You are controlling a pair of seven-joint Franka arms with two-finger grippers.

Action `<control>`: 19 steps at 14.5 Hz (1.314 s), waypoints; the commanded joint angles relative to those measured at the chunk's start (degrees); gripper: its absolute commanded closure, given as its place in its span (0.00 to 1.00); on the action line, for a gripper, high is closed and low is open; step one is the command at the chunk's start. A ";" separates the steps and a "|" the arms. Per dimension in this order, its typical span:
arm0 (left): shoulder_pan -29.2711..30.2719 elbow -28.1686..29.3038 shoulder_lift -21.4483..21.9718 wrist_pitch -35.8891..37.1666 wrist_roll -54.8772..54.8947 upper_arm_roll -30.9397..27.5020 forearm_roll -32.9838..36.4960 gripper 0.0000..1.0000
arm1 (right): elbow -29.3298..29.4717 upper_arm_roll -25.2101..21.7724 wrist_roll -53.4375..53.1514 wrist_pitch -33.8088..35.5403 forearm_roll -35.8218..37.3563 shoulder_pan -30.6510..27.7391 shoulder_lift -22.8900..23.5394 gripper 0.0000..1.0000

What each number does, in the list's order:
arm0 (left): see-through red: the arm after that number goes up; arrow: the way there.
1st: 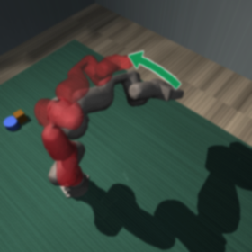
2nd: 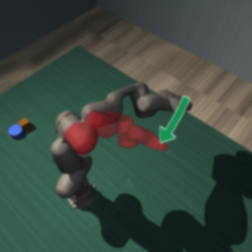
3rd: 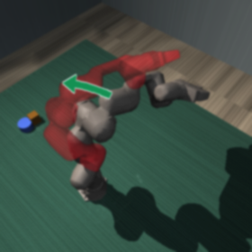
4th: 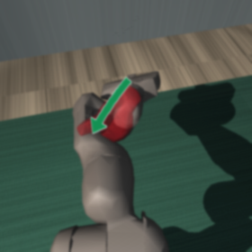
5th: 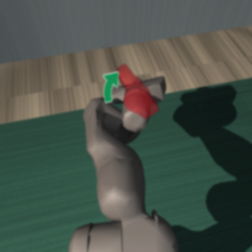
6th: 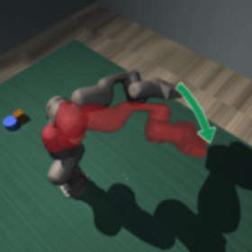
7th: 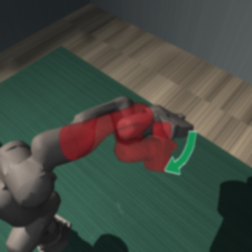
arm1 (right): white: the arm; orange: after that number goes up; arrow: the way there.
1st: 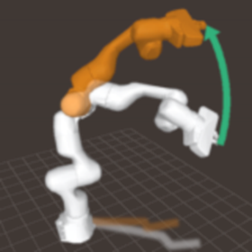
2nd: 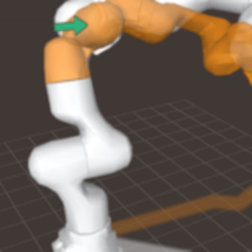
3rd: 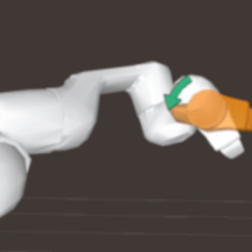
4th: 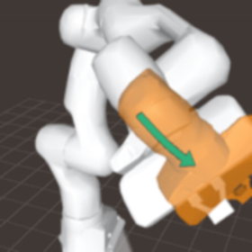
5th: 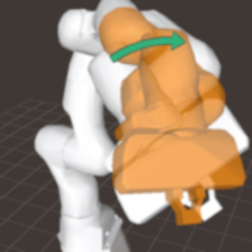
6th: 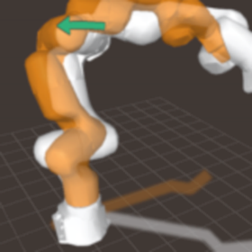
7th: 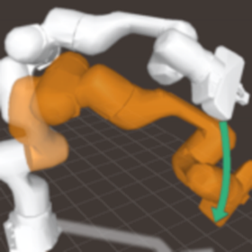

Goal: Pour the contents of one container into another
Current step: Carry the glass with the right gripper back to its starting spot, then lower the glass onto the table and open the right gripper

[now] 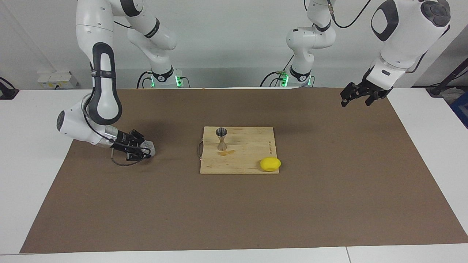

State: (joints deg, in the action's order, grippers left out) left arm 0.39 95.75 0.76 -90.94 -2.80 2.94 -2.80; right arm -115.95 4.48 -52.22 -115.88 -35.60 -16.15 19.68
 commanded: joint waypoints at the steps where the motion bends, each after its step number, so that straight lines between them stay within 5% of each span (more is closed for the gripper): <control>1: 0.22 0.49 0.65 -0.55 -0.10 0.31 1.04 0.00 | -0.15 0.44 0.28 -0.67 -1.75 -1.16 -0.25 0.00; 7: -0.66 0.40 0.65 -0.29 -0.71 0.40 1.04 0.00 | -0.68 0.18 0.36 -0.66 -0.70 -5.02 -2.71 0.00; 12: -0.66 0.40 0.82 0.41 -0.36 0.31 0.96 0.00 | -2.35 0.35 7.73 -0.32 7.81 -4.59 -7.81 0.00; 19: -0.66 0.40 0.82 0.41 -0.36 0.31 1.04 0.00 | 1.07 0.71 28.98 -0.05 23.72 4.89 -10.88 0.00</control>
State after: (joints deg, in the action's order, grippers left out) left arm 0.26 95.75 0.81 -90.94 -2.80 3.53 -2.80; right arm -115.52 4.99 -29.97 -115.85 -15.60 -13.23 9.84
